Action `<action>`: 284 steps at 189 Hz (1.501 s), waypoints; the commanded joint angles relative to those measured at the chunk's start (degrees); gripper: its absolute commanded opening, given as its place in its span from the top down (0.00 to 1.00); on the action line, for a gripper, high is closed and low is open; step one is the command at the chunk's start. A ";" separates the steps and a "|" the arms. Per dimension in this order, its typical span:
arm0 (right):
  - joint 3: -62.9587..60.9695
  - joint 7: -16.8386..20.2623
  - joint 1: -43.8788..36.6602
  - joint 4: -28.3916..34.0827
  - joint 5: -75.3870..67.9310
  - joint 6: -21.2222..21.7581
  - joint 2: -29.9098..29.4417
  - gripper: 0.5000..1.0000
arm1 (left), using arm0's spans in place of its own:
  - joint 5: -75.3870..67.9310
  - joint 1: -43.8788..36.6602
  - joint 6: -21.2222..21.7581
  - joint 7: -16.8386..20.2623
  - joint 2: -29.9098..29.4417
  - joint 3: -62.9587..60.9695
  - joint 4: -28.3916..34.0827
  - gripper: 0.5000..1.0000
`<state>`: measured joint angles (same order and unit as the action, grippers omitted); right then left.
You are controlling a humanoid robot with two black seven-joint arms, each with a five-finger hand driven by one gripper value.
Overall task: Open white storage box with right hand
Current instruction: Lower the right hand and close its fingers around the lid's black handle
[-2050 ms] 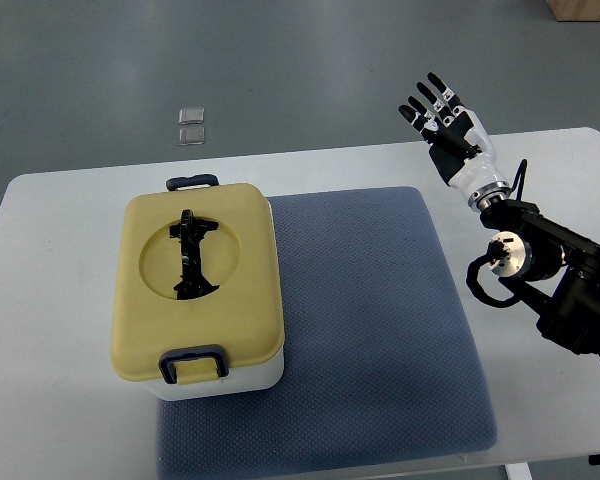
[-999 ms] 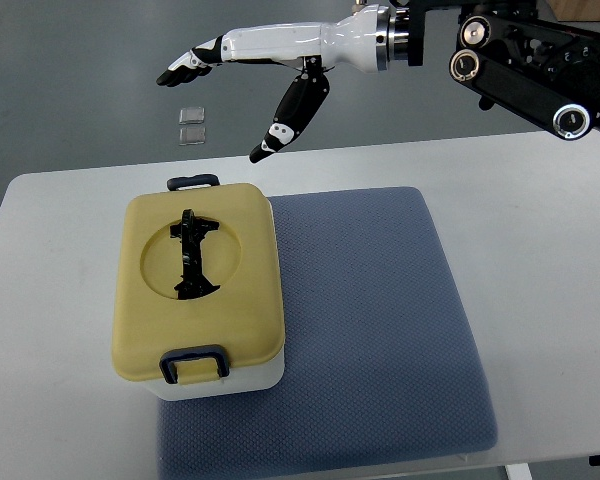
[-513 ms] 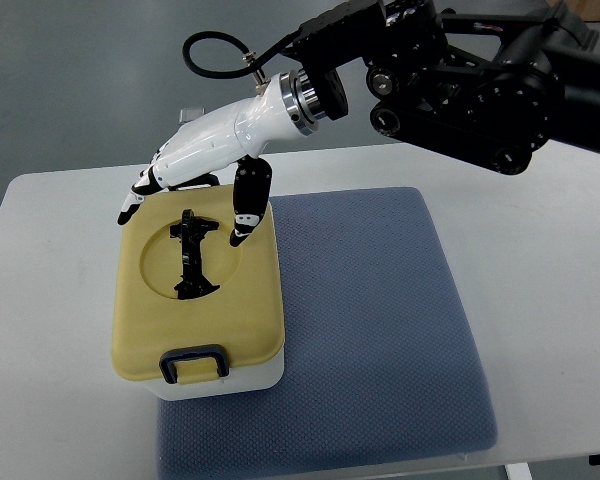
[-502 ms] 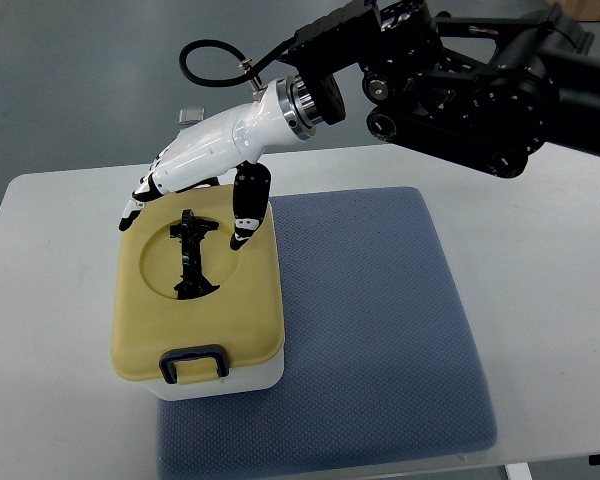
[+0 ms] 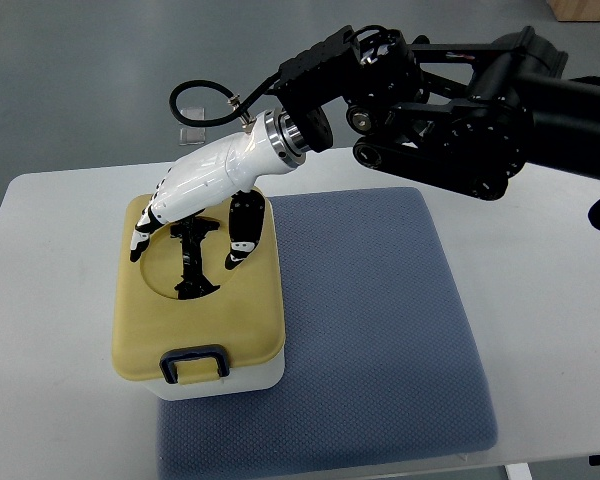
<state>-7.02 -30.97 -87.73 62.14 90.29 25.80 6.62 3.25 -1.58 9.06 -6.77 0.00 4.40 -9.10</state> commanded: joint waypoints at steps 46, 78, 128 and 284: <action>-0.09 -0.14 0.20 -0.01 0.24 -0.84 -0.11 0.55 | 0.00 0.00 -0.01 0.00 0.00 0.00 -0.04 0.00; -0.09 0.04 0.55 -0.01 0.24 -1.19 -0.29 0.55 | 0.00 0.00 -0.01 0.00 0.00 0.00 0.05 0.00; -0.09 0.48 1.78 -0.27 1.03 -2.16 -0.99 0.72 | 0.00 0.00 -0.01 0.00 0.00 0.00 -0.04 0.00; -2.56 -0.14 1.78 -0.53 -0.03 -2.25 -0.91 1.00 | 0.00 0.00 -0.01 0.00 0.00 0.00 0.05 0.00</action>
<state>-8.27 -31.07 -85.65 61.59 90.56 23.50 5.70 3.25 -1.58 9.06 -6.77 0.00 4.39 -9.10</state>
